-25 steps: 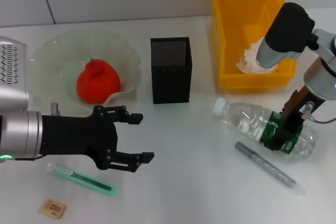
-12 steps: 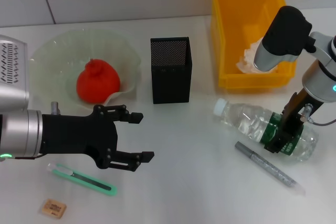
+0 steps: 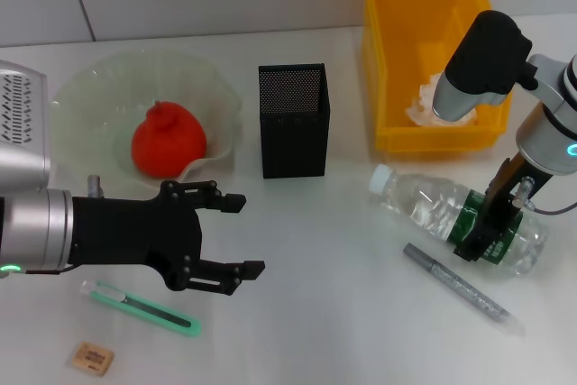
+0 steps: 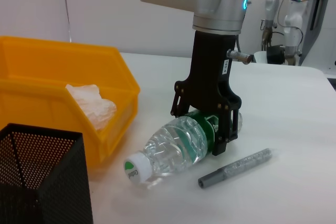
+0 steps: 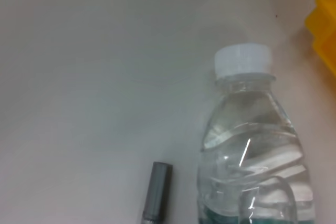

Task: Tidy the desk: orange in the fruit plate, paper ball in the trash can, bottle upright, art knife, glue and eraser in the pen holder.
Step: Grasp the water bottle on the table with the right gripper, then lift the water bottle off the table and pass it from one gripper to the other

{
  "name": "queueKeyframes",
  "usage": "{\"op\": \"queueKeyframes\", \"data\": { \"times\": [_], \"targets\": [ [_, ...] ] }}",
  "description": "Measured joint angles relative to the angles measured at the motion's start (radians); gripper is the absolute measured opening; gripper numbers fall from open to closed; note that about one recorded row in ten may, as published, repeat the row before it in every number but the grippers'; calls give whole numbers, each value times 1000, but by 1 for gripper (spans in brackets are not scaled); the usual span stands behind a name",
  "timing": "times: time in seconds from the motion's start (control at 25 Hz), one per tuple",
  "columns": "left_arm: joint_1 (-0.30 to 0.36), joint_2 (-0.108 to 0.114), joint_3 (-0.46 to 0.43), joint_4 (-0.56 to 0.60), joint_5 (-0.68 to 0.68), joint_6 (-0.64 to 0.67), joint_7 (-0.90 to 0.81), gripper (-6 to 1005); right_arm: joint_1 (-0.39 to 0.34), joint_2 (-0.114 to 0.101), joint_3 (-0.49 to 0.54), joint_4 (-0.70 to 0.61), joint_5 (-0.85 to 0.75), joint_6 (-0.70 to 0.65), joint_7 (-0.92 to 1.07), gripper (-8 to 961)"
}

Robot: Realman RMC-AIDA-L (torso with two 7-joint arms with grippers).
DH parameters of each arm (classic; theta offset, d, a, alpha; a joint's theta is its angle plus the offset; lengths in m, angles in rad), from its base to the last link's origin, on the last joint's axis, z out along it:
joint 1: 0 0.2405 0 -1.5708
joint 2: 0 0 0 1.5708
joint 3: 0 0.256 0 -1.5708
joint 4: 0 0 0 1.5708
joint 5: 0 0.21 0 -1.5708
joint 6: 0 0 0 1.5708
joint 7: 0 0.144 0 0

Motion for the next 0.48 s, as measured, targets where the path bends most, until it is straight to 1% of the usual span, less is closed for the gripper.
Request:
{"op": "queueKeyframes", "data": {
  "times": [0.32,0.48],
  "targets": [
    [2,-1,0,0,-1,0,0,742,-6,0,0,-10,-2,-2,0,774],
    [3,-1,0,0,0,0,0,740,-13,2,0,-37,0,-11,0,774]
  ]
}}
